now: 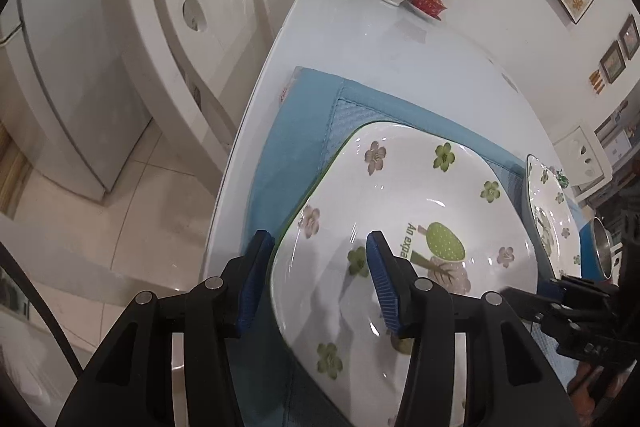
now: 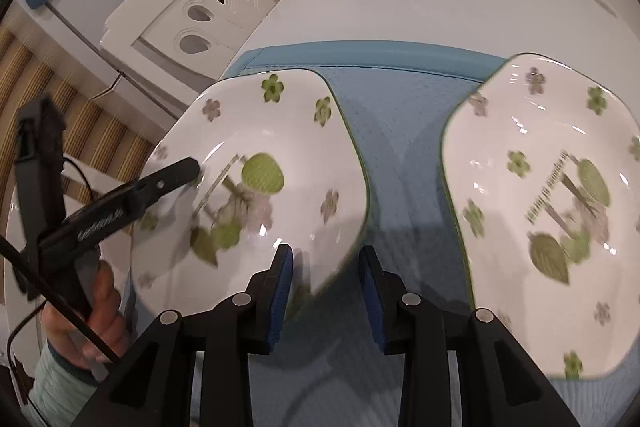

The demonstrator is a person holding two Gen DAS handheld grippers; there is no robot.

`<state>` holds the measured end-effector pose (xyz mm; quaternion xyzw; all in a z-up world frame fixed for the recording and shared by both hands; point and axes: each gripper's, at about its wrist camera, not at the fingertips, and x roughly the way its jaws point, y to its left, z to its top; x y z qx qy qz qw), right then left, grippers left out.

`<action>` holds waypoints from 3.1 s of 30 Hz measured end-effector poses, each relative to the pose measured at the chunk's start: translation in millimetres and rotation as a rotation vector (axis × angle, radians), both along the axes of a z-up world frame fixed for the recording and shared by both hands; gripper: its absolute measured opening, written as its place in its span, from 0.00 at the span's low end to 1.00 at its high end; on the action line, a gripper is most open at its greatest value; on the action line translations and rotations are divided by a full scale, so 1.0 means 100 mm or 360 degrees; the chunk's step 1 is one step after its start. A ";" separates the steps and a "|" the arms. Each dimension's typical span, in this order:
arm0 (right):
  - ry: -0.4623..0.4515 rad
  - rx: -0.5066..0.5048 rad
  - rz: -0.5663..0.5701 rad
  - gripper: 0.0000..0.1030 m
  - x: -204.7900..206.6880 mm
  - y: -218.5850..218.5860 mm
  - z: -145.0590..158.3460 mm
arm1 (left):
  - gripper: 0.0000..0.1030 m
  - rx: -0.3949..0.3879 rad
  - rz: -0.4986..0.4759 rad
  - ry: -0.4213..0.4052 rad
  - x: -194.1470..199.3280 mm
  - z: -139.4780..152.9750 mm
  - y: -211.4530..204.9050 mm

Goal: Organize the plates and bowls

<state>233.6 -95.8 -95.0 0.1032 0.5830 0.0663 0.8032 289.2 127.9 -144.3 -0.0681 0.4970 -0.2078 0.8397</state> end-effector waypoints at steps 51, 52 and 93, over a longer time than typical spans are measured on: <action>-0.0105 -0.0127 -0.0075 0.49 0.27 0.15 0.02 | 0.45 -0.0008 -0.0008 0.0043 -0.14 0.05 0.14; -0.0122 -0.0148 -0.0030 0.47 0.30 0.20 0.01 | 0.45 -0.0020 0.0010 0.0049 -0.16 0.04 0.14; 0.0096 -0.0133 -0.0067 0.45 -1.83 0.38 0.78 | 0.52 -0.0103 0.0116 0.0257 -2.06 0.61 0.23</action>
